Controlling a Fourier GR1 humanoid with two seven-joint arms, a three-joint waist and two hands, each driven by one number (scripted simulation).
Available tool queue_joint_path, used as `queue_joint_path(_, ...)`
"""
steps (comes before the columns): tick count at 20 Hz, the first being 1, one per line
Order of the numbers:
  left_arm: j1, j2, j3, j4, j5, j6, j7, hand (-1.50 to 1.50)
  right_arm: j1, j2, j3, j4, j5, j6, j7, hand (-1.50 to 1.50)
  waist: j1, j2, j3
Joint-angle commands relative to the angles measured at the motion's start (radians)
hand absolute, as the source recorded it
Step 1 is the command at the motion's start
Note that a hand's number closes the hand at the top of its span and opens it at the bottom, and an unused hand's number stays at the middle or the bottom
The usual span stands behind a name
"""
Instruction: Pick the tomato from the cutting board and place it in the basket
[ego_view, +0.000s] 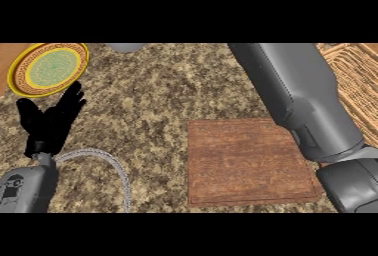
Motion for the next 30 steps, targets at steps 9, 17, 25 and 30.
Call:
queue_joint_path(9,0.05,0.006,0.008,-0.032,0.001,-0.008,-0.012,0.0,-0.01,-0.163,-0.09,0.131,0.132,0.045,0.167,1.5,-0.012,-0.003,0.001)
queue_joint_path(17,0.044,0.031,0.044,-0.009,0.026,-0.035,-0.031,0.0,0.133,-0.208,-0.149,0.024,0.098,0.053,0.076,1.5,-0.034,-0.011,0.001)
queue_joint_path(25,-0.014,-0.005,0.015,-0.002,-0.015,0.022,0.016,0.0,0.363,-0.261,-0.217,-0.133,0.012,-0.023,-0.077,1.5,-0.041,-0.008,0.002)
queue_joint_path(30,0.025,0.012,0.033,-0.029,0.01,-0.008,0.006,0.0,0.438,-0.315,-0.251,-0.163,0.135,-0.12,0.058,1.5,-0.041,-0.01,0.001)
